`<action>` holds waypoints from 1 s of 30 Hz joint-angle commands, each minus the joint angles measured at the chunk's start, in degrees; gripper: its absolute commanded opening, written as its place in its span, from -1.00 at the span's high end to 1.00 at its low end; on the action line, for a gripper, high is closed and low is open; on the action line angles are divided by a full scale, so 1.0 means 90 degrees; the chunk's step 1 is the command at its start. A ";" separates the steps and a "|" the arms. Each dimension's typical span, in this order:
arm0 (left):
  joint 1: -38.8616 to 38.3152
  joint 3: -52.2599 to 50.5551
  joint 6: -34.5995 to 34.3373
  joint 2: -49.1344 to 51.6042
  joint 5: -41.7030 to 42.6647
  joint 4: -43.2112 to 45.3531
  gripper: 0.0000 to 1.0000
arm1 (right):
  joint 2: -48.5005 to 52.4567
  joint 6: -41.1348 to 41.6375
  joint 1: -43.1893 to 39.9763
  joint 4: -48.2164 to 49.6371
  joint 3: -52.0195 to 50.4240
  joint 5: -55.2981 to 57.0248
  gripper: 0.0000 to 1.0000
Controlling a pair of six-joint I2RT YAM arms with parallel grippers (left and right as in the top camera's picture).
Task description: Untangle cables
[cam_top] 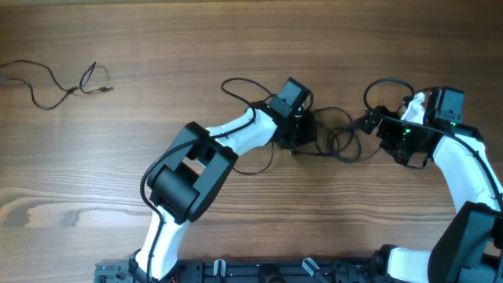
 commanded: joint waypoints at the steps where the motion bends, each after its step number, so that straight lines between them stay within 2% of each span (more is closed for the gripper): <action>1: 0.0636 0.0017 0.0408 -0.0469 -0.0435 -0.0386 0.92 | -0.0112 -0.1362 0.0039 -0.0126 -0.0005 -0.0945 -1.00; 3: 0.1158 0.0017 0.0408 -0.1032 -0.0469 -0.0658 0.92 | -0.0112 -0.2157 0.0039 -0.0265 -0.0005 -0.2302 -1.00; 7: 0.1729 0.0015 0.0410 -0.1753 -0.0430 -0.1076 0.92 | -0.0112 -0.2191 0.0073 -0.0148 -0.0005 -0.3366 -1.00; 10: 0.1892 0.0015 0.0537 -0.2093 -0.0192 -0.1178 0.92 | -0.0112 -0.2477 0.0534 -0.0216 -0.0019 -0.4386 -1.00; 11: 0.1902 0.0015 0.0556 -0.2171 -0.0180 -0.1166 0.92 | -0.0112 -0.2438 0.0838 -0.0221 -0.0041 -0.4384 -1.00; 15: 0.2057 0.0015 0.0580 -0.2412 -0.0180 -0.1185 0.92 | -0.0112 -0.2387 0.2186 0.0114 -0.0070 -0.2980 -0.99; 17: 0.2220 0.0015 0.0850 -0.2528 -0.0177 -0.1214 0.92 | -0.0112 -0.1795 0.2657 0.0532 -0.0070 -0.2497 -0.99; 20: 0.2548 0.0015 0.1022 -0.2701 -0.0022 -0.1392 0.92 | -0.0112 -0.1137 0.2888 0.1035 -0.0070 -0.1336 -0.99; 22: 0.2795 0.0015 0.1588 -0.2759 0.0578 -0.1409 0.92 | -0.0126 -0.0894 0.2793 0.1690 -0.0070 -0.1484 -1.00; 24: 0.2956 0.0015 0.1739 -0.2761 0.0767 -0.1530 0.92 | -0.0189 -0.0784 0.2650 0.1945 -0.0070 -0.2142 -0.99; 26: 0.3155 0.0015 0.1698 -0.2761 0.0862 -0.1608 0.92 | -0.0202 0.0177 0.2497 0.1549 -0.0073 -0.2062 -0.99; 27: 0.3266 0.0015 0.1656 -0.2761 0.0957 -0.1554 0.92 | -0.0158 0.0741 0.2477 0.0991 -0.0073 -0.2215 -1.00; 29: 0.3432 0.0015 0.1464 -0.2761 0.1180 -0.1345 0.92 | -0.0107 0.0741 0.2579 0.0129 -0.0083 -0.3283 -0.99; 30: 0.3492 0.0015 0.1270 -0.2761 0.1287 -0.1212 0.92 | -0.0107 0.0556 0.2698 -0.0245 -0.0102 -0.4362 -0.99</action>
